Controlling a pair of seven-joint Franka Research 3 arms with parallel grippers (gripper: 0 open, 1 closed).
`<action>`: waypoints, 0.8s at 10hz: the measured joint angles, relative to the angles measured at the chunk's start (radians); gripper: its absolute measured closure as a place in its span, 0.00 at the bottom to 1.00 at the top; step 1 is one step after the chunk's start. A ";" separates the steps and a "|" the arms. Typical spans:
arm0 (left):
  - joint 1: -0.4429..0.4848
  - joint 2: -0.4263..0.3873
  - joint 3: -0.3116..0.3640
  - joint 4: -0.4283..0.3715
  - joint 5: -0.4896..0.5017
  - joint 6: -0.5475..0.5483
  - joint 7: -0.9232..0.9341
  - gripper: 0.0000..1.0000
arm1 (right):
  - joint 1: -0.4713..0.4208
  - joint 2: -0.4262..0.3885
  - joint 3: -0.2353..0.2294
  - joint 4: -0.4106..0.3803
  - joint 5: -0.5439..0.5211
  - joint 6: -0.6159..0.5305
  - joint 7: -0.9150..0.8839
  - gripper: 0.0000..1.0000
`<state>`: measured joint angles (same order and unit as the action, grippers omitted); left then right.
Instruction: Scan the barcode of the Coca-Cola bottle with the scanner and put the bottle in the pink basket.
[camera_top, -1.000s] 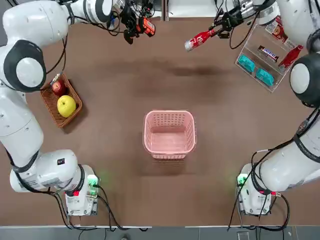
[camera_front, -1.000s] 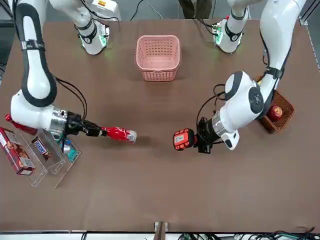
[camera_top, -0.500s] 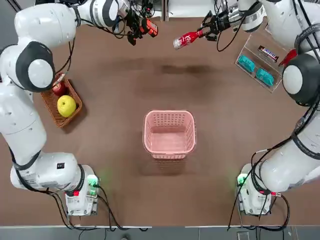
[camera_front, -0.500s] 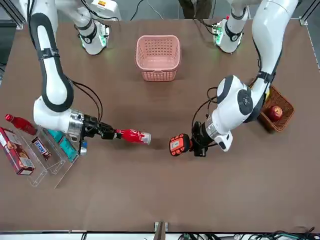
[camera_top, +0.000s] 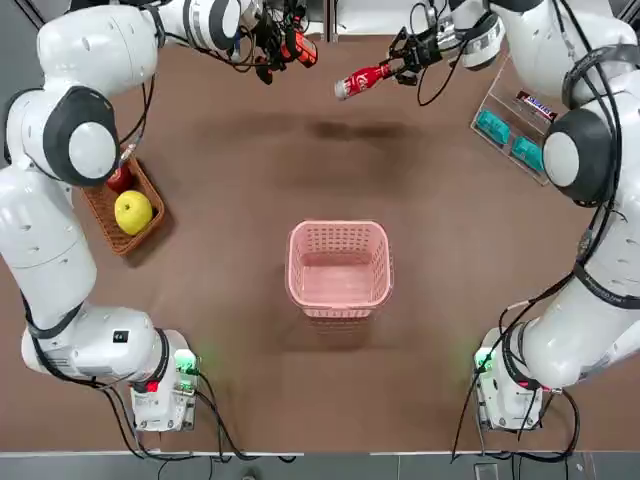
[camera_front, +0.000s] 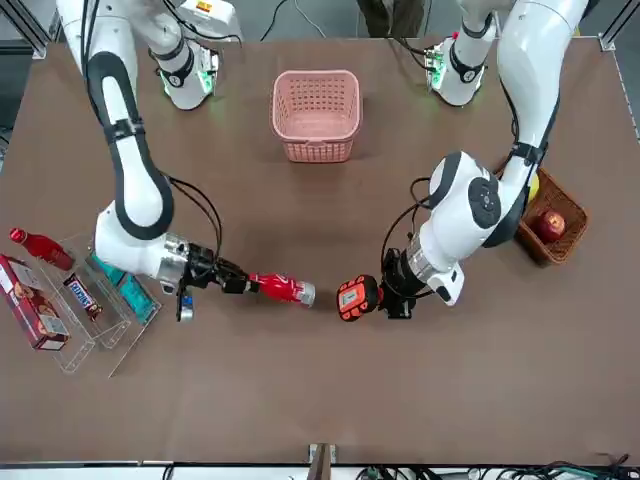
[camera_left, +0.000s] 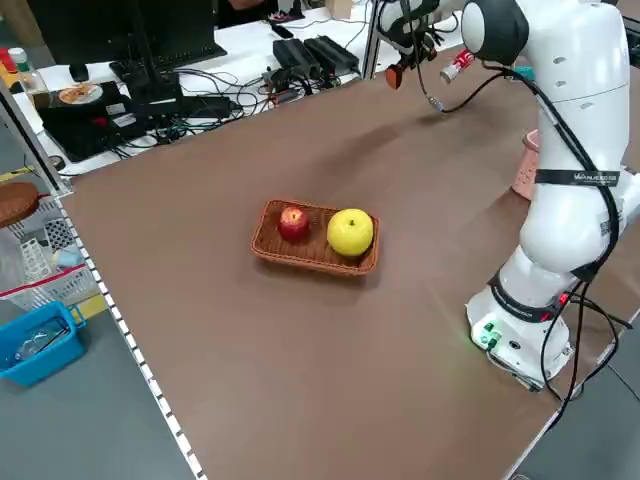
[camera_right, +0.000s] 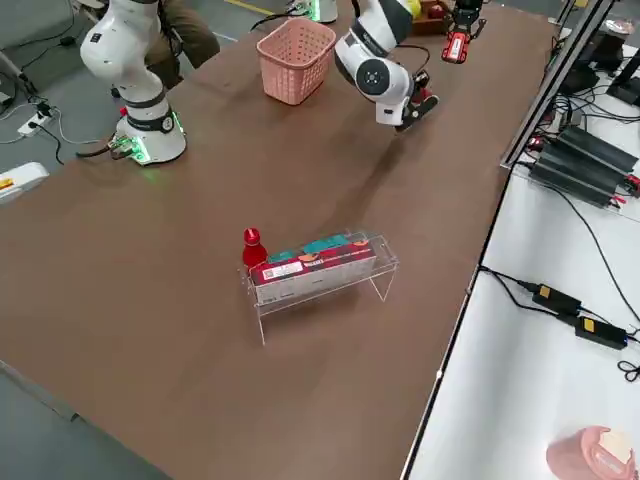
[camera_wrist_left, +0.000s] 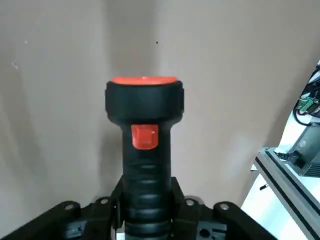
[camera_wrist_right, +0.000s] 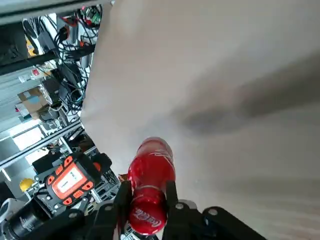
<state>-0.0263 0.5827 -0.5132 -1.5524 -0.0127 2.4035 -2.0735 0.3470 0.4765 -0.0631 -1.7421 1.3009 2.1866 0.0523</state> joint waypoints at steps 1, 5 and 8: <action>0.000 0.001 0.001 0.000 0.000 0.005 -0.001 0.64 | 0.024 0.002 0.000 0.010 0.013 0.019 0.002 0.68; -0.002 0.001 0.001 0.000 0.000 0.027 -0.004 0.64 | 0.109 0.026 0.001 0.059 0.120 0.101 0.012 0.68; -0.001 0.001 0.003 0.000 0.000 0.028 -0.004 0.64 | 0.118 0.058 -0.001 0.093 0.128 0.105 0.018 0.68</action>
<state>-0.0276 0.5837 -0.5102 -1.5528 -0.0127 2.4310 -2.0777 0.4650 0.5347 -0.0646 -1.6495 1.4287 2.2917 0.0699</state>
